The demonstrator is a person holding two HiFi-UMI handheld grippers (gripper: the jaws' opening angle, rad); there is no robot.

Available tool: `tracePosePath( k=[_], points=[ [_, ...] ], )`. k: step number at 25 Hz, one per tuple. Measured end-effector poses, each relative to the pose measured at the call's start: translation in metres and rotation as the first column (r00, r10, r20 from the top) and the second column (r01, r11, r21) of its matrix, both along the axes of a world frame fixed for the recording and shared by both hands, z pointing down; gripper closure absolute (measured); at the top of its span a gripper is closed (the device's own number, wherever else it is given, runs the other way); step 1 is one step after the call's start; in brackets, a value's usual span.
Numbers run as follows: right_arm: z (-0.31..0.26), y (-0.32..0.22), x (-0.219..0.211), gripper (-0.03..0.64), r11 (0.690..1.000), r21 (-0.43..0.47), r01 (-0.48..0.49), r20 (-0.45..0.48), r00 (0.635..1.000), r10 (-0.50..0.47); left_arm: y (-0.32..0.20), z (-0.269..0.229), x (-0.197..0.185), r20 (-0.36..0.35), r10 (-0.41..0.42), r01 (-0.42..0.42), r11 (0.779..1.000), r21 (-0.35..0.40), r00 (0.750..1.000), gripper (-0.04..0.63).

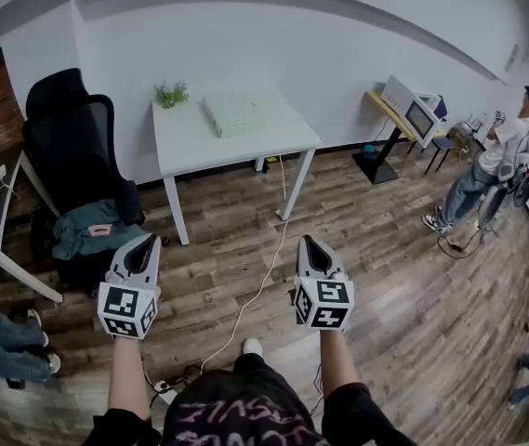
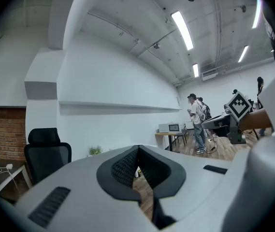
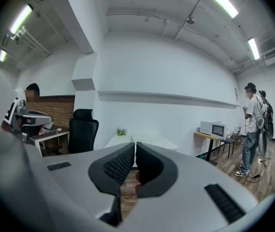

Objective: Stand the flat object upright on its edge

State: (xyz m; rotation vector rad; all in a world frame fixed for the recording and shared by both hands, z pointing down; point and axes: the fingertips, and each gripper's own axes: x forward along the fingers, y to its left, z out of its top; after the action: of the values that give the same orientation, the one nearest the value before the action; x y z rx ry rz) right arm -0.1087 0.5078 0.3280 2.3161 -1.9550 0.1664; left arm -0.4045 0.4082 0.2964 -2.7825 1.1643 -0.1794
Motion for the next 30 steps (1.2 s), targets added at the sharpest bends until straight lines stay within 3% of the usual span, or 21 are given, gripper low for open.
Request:
tracePosePath(
  k=[10, 21, 30],
  points=[
    [0.017, -0.035, 0.013, 0.589, 1.000, -0.016, 0.006, -0.007, 1.000, -0.006, -0.031, 0.020, 0.029, 0.020, 0.029, -0.028, 0.999, -0.021, 0.999, 0.580],
    [0.039, -0.122, 0.058, 0.589, 0.999, -0.048, 0.003, 0.020, 1.000, -0.002, -0.115, 0.035, 0.063, 0.043, 0.006, -0.003, 0.998, -0.063, 0.999, 0.580],
    [0.051, -0.215, 0.119, 0.589, 0.996, -0.083, 0.044, 0.033, 0.999, -0.041, -0.205, 0.037, 0.127, 0.037, -0.022, 0.026, 0.995, -0.094, 0.999, 0.580]
  ],
)
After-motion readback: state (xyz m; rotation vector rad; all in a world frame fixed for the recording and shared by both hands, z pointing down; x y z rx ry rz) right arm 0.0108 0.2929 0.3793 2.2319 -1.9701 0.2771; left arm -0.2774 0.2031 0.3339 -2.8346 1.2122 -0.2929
